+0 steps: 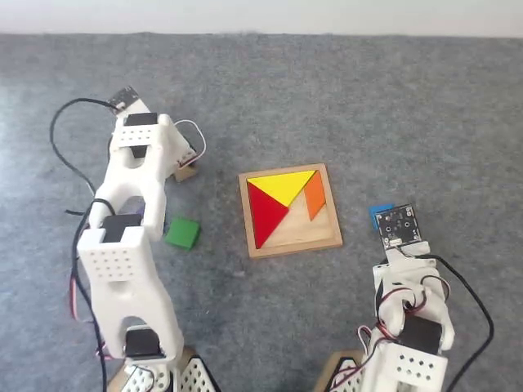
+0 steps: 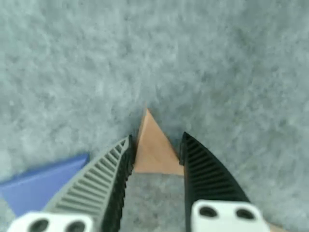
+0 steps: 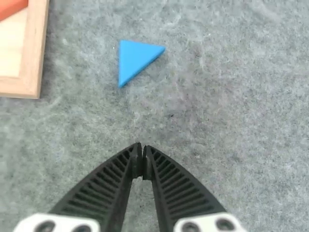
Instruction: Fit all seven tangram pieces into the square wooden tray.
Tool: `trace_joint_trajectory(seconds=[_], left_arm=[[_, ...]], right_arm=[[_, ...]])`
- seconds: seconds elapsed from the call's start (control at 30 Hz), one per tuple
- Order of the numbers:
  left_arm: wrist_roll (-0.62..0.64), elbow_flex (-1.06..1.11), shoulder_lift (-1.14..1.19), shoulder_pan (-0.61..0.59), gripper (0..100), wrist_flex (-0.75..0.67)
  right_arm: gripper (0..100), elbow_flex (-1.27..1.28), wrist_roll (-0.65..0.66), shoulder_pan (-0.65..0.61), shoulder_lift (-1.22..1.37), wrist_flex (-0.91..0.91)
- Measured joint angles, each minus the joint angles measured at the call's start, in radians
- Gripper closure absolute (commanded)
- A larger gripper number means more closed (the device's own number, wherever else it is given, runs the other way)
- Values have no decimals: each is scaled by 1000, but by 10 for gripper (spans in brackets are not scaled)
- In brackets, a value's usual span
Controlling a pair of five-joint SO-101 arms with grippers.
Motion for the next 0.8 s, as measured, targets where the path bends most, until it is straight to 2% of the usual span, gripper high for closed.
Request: trace_joint_trajectory(seconds=[0.13, 0.3, 0.47, 0.8], left_arm=[[-26, 0, 0, 18, 828, 34], [-40, 0, 0, 25, 754, 68], [-44, 0, 0, 25, 754, 115], [-48, -6, 14, 28, 755, 117]], right_arm=[[991, 0, 0, 0, 0, 0], [991, 0, 0, 0, 0, 0], [991, 0, 0, 0, 0, 0], [991, 0, 0, 0, 0, 0]])
